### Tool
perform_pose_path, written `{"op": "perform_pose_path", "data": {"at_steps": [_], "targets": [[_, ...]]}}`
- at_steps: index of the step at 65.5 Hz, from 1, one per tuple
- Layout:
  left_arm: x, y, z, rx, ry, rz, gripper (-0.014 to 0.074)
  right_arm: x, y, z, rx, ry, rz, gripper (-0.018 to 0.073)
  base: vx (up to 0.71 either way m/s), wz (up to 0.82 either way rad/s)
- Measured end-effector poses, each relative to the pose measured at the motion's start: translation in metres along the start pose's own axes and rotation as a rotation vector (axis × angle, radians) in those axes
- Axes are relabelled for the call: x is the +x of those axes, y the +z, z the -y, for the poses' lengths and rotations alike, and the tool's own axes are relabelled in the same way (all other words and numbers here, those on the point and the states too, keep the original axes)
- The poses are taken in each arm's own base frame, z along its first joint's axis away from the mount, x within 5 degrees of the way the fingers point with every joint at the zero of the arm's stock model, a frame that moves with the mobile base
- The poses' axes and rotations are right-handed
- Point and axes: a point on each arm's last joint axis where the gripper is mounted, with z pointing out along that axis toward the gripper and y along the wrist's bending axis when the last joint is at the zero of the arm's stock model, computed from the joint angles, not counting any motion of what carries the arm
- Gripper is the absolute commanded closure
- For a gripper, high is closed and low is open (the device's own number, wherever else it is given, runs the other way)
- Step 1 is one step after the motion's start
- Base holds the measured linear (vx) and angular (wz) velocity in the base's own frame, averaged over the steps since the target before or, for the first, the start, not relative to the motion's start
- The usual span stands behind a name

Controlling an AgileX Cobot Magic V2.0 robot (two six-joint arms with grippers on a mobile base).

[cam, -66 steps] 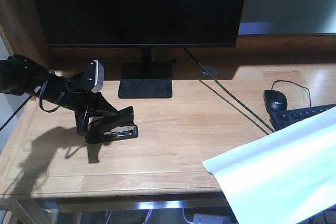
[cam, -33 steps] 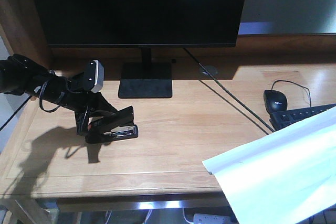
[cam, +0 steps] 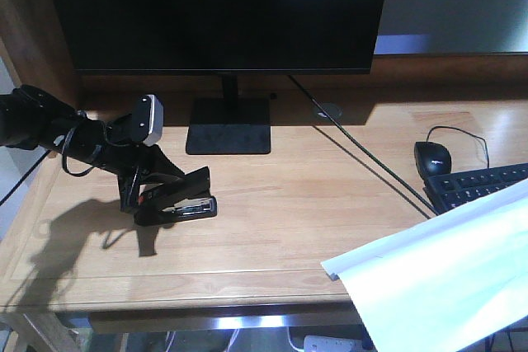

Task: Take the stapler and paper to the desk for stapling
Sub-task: 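Swing the right gripper with the white paper over the desk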

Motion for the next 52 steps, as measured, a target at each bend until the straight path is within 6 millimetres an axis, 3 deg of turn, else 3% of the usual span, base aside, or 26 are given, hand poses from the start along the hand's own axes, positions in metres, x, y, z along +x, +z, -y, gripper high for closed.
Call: {"op": "perform_pose_path", "data": {"at_steps": [13, 23, 37, 52], "targets": [[0.0, 0.0, 0.0, 0.0, 0.0, 0.0, 0.0603, 0.0, 0.0, -0.001, -0.016, 0.003, 0.005, 0.0568, 0.0, 0.0], [0.0, 0.0, 0.0, 0.0, 0.0, 0.0, 0.0603, 0.004, 0.011, -0.014, -0.027, -0.139, -0.096, 0.0567, 0.0, 0.0], [0.0, 0.0, 0.0, 0.0, 0.0, -0.001, 0.0603, 0.013, 0.053, -0.035, -0.024, -0.536, -0.383, 0.0565, 0.0, 0.0], [0.0, 0.0, 0.0, 0.0, 0.0, -0.001, 0.0603, 0.028, 0.108, -0.041, -0.153, -0.588, -0.663, 0.0565, 0.0, 0.0]]}}
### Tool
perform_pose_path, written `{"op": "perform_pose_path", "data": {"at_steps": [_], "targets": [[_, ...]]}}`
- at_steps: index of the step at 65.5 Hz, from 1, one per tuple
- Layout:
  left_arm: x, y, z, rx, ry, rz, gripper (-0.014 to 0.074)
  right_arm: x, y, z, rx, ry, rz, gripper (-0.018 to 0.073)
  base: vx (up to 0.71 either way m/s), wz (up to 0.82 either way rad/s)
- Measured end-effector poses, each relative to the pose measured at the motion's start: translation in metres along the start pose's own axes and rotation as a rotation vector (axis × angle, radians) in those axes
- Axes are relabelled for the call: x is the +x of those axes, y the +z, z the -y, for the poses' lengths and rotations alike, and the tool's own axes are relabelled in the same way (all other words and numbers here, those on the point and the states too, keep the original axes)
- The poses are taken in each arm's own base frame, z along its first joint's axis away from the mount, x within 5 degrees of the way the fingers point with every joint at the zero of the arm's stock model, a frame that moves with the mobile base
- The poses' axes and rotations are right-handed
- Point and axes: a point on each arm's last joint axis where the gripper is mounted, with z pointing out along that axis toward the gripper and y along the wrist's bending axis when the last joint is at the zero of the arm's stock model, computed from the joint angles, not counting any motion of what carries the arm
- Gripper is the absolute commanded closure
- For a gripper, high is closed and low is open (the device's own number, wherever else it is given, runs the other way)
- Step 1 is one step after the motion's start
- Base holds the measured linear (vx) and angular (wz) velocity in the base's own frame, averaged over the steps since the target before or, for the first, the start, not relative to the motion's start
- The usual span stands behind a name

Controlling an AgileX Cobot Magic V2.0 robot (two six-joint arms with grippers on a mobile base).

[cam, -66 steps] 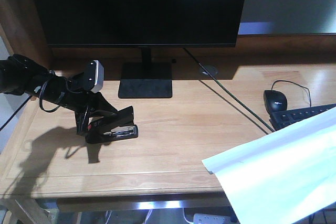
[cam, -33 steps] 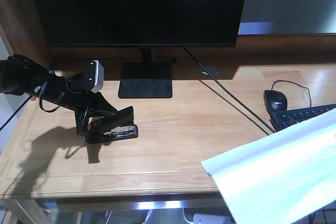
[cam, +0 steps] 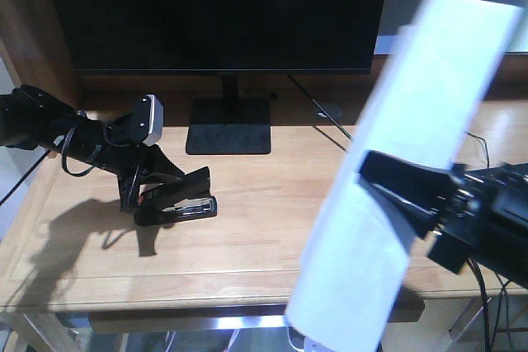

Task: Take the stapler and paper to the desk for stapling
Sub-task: 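Swing the right gripper with the white paper over the desk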

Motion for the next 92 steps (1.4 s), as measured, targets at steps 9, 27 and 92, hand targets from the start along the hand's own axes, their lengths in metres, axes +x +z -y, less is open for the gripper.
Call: {"op": "perform_pose_path", "data": {"at_steps": [9, 27, 92], "targets": [[0.0, 0.0, 0.0, 0.0, 0.0, 0.0, 0.0603, -0.006, 0.027, 0.007, -0.142, 0.033, -0.083, 0.0565, 0.0, 0.0], [0.0, 0.0, 0.0, 0.0, 0.0, 0.0, 0.0603, 0.006, 0.077, 0.056, -0.144, 0.183, -0.201, 0.0564, 0.0, 0.0], [0.0, 0.0, 0.0, 0.001, 0.0, 0.0, 0.0603, 0.079, 0.128, 0.17, 0.233, 0.382, -0.363, 0.0564, 0.0, 0.0]]}}
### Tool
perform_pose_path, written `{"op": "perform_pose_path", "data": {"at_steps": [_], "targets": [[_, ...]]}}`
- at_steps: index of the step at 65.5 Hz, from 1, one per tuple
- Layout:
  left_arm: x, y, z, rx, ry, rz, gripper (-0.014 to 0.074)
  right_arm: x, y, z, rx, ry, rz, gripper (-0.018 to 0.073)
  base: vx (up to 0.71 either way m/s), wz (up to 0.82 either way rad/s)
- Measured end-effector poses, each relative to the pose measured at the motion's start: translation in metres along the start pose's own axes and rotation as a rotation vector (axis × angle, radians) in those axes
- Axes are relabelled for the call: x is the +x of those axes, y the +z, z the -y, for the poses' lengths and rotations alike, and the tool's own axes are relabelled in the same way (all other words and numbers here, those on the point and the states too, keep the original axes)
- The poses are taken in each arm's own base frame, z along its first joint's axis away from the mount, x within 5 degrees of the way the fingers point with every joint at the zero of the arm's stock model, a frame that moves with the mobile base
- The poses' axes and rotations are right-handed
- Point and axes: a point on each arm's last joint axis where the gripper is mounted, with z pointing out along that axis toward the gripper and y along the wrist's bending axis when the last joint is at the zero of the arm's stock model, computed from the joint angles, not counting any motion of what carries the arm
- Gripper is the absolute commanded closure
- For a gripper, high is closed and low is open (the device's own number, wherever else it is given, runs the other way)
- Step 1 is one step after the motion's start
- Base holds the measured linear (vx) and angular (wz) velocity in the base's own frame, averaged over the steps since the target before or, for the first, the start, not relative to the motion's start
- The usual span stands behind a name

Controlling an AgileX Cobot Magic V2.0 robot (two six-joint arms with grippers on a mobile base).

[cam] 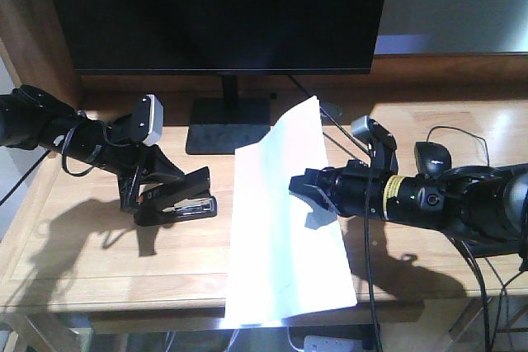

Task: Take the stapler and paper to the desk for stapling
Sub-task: 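Swing the right gripper with the white paper over the desk, then lower the paper flat onto the desk beside the stapler with right gripper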

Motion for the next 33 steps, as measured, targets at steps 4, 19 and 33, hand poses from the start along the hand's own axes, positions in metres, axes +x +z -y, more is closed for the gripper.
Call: {"op": "perform_pose_path", "data": {"at_steps": [4, 19, 33], "targets": [[0.0, 0.0, 0.0, 0.0, 0.0, 0.0, 0.0603, -0.004, 0.001, -0.001, -0.004, -0.009, 0.009, 0.0564, 0.0, 0.0], [0.0, 0.0, 0.0, 0.0, 0.0, 0.0, 0.0603, -0.016, 0.003, -0.009, -0.045, -0.044, 0.035, 0.0564, 0.0, 0.0], [0.0, 0.0, 0.0, 0.0, 0.0, 0.0, 0.0603, -0.019, 0.004, -0.011, -0.062, -0.054, 0.041, 0.0564, 0.0, 0.0]]}}
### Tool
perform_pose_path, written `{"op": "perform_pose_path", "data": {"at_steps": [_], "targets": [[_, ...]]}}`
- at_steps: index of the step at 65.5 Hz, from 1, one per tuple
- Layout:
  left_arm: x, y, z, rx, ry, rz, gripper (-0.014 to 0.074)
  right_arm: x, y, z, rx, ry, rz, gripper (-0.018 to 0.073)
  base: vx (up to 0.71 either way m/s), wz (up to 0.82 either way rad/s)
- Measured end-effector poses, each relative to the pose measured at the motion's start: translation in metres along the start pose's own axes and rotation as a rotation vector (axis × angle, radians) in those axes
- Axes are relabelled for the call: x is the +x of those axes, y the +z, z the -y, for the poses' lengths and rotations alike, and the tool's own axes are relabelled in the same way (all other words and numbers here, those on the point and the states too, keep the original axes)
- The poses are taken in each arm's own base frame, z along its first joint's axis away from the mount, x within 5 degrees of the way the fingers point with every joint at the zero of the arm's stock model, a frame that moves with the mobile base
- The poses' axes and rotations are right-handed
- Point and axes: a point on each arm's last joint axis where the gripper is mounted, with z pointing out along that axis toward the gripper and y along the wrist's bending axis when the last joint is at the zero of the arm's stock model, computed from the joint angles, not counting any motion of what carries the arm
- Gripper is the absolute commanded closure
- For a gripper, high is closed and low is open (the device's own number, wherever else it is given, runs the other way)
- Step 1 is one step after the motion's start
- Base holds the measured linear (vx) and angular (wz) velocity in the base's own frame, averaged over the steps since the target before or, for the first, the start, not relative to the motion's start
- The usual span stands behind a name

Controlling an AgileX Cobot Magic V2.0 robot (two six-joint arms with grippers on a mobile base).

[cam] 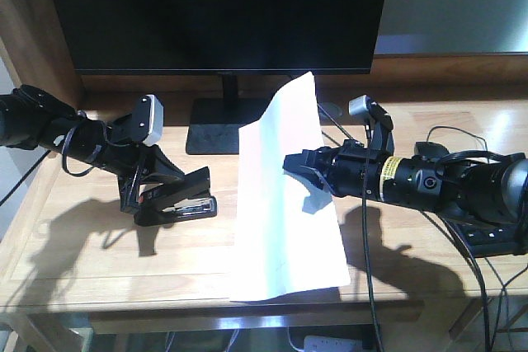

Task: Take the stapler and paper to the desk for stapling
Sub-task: 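Lower the paper flat onto the desk beside the stapler with right gripper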

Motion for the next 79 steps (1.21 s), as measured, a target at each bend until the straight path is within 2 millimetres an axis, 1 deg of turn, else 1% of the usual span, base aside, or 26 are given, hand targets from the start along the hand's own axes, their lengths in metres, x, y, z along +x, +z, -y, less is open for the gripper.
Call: {"op": "perform_pose_path", "data": {"at_steps": [11, 27, 32, 42, 52, 60, 69, 79], "targets": [[0.0, 0.0, 0.0, 0.0, 0.0, 0.0, 0.0603, 0.003, 0.003, -0.005, -0.019, -0.008, -0.013, 0.0564, 0.0, 0.0], [0.0, 0.0, 0.0, 0.0, 0.0, 0.0, 0.0603, 0.02, 0.02, -0.022, 0.0, -0.089, -0.087, 0.0564, 0.0, 0.0], [0.0, 0.0, 0.0, 0.0, 0.0, 0.0, 0.0603, 0.021, 0.024, -0.024, 0.015, -0.108, -0.092, 0.0564, 0.0, 0.0], [0.0, 0.0, 0.0, 0.0, 0.0, 0.0, 0.0603, 0.018, 0.024, -0.025, 0.012, -0.087, -0.069, 0.0564, 0.0, 0.0], [0.0, 0.0, 0.0, 0.0, 0.0, 0.0, 0.0603, 0.017, 0.024, -0.024, 0.024, -0.077, -0.061, 0.0564, 0.0, 0.0], [0.0, 0.0, 0.0, 0.0, 0.0, 0.0, 0.0603, 0.019, 0.025, -0.02, 0.055, -0.073, -0.066, 0.0564, 0.0, 0.0], [0.0, 0.0, 0.0, 0.0, 0.0, 0.0, 0.0603, 0.027, 0.032, -0.009, 0.068, -0.042, -0.089, 0.0564, 0.0, 0.0], [0.0, 0.0, 0.0, 0.0, 0.0, 0.0, 0.0603, 0.038, 0.039, 0.0, 0.035, 0.0, -0.112, 0.0564, 0.0, 0.0]]}}
